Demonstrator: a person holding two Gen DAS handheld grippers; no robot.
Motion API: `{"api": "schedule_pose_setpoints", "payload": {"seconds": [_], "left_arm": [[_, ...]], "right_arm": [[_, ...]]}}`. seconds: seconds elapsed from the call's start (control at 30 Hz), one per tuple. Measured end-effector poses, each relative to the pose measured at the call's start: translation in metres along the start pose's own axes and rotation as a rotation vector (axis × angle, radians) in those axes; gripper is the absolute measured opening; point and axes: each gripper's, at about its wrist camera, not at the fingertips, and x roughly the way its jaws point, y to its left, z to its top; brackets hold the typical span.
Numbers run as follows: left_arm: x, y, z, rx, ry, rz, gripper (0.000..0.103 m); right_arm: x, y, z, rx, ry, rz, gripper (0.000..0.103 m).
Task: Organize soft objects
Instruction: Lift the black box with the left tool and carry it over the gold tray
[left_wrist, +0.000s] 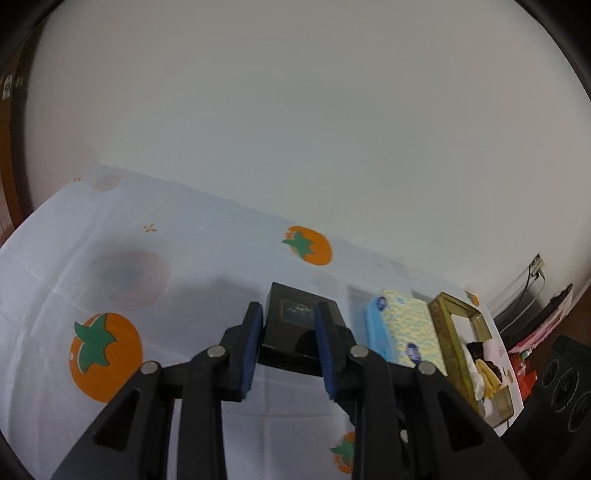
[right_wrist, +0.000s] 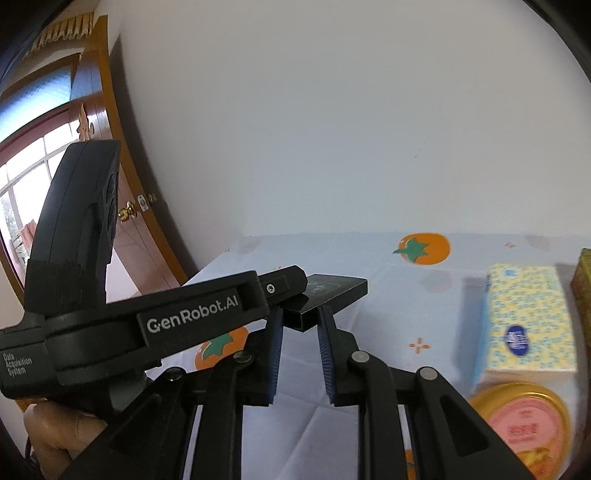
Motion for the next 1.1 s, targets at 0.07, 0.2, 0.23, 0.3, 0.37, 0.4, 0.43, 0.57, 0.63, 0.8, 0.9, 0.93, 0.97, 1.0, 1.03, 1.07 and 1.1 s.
{"api": "schedule_pose_setpoints", "payload": {"seconds": [0.07, 0.2, 0.23, 0.3, 0.37, 0.4, 0.43, 0.57, 0.63, 0.8, 0.9, 0.93, 0.97, 1.0, 1.03, 1.07, 1.1], "left_arm": [[-0.004, -0.014, -0.001, 0.02, -0.006, -0.005, 0.026], [-0.013, -0.047, -0.004, 0.067, -0.015, -0.027, 0.026], [-0.016, -0.058, -0.005, 0.081, -0.019, -0.034, 0.026], [-0.02, -0.077, -0.006, 0.105, -0.026, -0.051, 0.026], [-0.022, -0.098, -0.008, 0.132, -0.032, -0.067, 0.026], [-0.023, -0.113, -0.01, 0.151, -0.035, -0.075, 0.026], [-0.024, -0.126, -0.011, 0.166, -0.037, -0.083, 0.026], [-0.022, -0.175, -0.017, 0.218, -0.039, -0.119, 0.026], [-0.018, -0.202, -0.022, 0.243, -0.037, -0.139, 0.026], [-0.004, -0.259, -0.036, 0.311, -0.022, -0.183, 0.026], [0.005, -0.291, -0.045, 0.347, -0.007, -0.202, 0.026], [0.01, -0.302, -0.048, 0.357, -0.002, -0.208, 0.026], [0.013, -0.311, -0.05, 0.364, 0.003, -0.212, 0.026], [0.016, -0.318, -0.053, 0.37, 0.008, -0.219, 0.026], [0.02, -0.327, -0.055, 0.377, 0.012, -0.223, 0.026], [0.024, -0.335, -0.058, 0.386, 0.017, -0.226, 0.026], [0.028, -0.344, -0.061, 0.394, 0.023, -0.227, 0.026]], "right_arm": [[-0.014, -0.004, 0.001, 0.006, -0.016, -0.002, 0.021], [-0.043, -0.017, 0.004, 0.014, -0.05, -0.013, 0.021], [-0.054, -0.021, 0.005, 0.012, -0.064, -0.022, 0.021], [-0.07, -0.027, 0.007, 0.009, -0.085, -0.037, 0.021], [-0.09, -0.037, 0.009, 0.01, -0.111, -0.055, 0.021], [-0.099, -0.042, 0.01, 0.012, -0.121, -0.062, 0.021], [-0.108, -0.048, 0.011, 0.015, -0.133, -0.072, 0.021], [-0.149, -0.078, 0.014, 0.024, -0.179, -0.117, 0.021], [-0.167, -0.094, 0.014, 0.033, -0.196, -0.138, 0.021], [-0.209, -0.135, 0.01, 0.062, -0.232, -0.205, 0.021], [-0.228, -0.159, 0.006, 0.083, -0.243, -0.239, 0.021], [-0.233, -0.165, 0.005, 0.088, -0.246, -0.252, 0.021], [-0.239, -0.174, 0.004, 0.094, -0.25, -0.264, 0.021], [-0.244, -0.18, 0.003, 0.099, -0.252, -0.272, 0.021], [-0.247, -0.187, 0.002, 0.104, -0.253, -0.28, 0.021], [-0.256, -0.197, 0.0, 0.108, -0.254, -0.288, 0.021], [-0.262, -0.204, -0.002, 0.112, -0.255, -0.292, 0.021]]}}
